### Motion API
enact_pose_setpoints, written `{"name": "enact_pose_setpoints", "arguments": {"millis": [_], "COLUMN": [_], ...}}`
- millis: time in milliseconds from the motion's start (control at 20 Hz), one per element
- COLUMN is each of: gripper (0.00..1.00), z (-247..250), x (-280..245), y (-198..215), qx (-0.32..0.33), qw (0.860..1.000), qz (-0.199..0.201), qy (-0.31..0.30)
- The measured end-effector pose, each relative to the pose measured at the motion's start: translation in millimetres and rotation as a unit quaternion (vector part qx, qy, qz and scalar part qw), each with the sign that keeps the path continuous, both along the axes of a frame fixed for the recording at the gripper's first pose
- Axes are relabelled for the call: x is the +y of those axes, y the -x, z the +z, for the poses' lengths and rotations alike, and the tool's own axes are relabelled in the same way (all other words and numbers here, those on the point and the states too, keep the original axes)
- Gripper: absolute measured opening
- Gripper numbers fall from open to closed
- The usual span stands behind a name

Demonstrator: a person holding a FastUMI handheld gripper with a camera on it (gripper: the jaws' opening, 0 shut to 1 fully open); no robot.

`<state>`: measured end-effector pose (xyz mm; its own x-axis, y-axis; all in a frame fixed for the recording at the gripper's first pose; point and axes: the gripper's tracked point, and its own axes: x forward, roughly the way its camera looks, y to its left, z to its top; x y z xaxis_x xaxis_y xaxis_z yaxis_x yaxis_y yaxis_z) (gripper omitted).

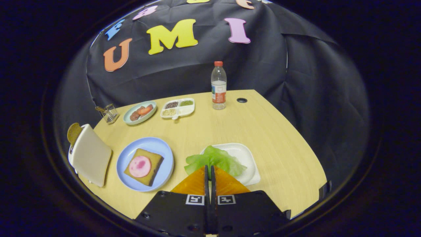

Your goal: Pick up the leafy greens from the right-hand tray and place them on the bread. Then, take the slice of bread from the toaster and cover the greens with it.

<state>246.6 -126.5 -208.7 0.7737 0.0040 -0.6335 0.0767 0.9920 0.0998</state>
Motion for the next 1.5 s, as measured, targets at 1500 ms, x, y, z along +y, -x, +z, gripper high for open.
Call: {"name": "enact_pose_setpoints", "arguments": {"millis": [1500], "gripper": [0.33], "z": [-45.0], "x": [186.0], "y": [8.6], "qx": [0.019], "qw": [0.993], "qz": [0.107], "qy": [-0.044]}}
